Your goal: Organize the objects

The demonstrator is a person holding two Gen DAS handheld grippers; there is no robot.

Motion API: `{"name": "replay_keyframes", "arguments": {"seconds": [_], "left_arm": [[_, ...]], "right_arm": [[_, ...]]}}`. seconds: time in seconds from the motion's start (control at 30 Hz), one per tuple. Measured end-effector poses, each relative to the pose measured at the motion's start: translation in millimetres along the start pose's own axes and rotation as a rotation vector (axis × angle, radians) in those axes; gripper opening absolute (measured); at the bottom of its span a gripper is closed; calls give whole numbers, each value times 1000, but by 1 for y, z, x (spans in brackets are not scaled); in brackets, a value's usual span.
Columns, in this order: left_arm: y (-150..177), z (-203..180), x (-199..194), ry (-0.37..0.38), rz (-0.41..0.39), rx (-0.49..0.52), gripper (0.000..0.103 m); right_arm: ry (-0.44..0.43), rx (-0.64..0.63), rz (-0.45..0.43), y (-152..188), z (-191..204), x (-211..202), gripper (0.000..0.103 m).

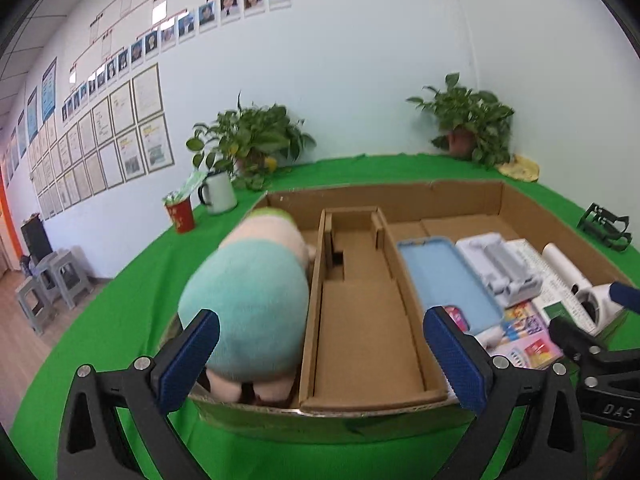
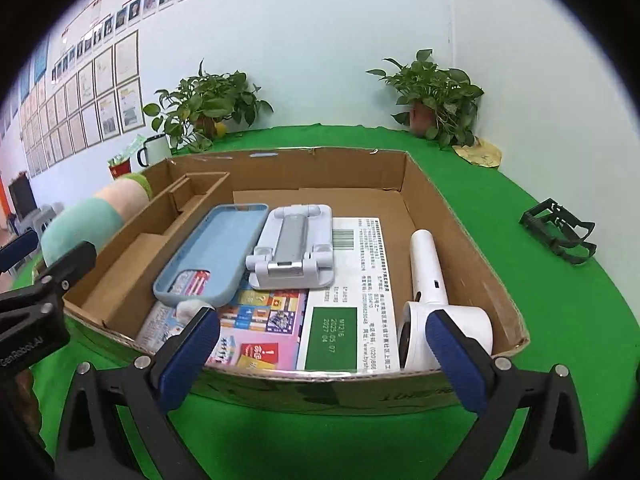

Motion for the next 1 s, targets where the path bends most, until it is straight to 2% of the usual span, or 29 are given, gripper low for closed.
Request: {"name": "replay_keyframes", "arguments": {"seconds": [0.23,0.53,1.0], "left_arm": [[31,-14,33,8,46,-7,103],[34,-12,41,38,68,-51,103],[30,-9,39,33,72,-47,103]], "right_arm": [[21,-29,-55,3,2,-4,102],[33,-30,-77,5,4,-5,102],[35,-32,-76,6,5,-5,102]]}}
Point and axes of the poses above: each gripper's, at about its wrist camera, not at the fingertips, and x roughly the way its jaws point, z to its left, y to its underside, the point moved 9 cm from there along x, roughly the way its jaws point, and after that the axes turned 7 degrees about x, right-handed, at the moved point
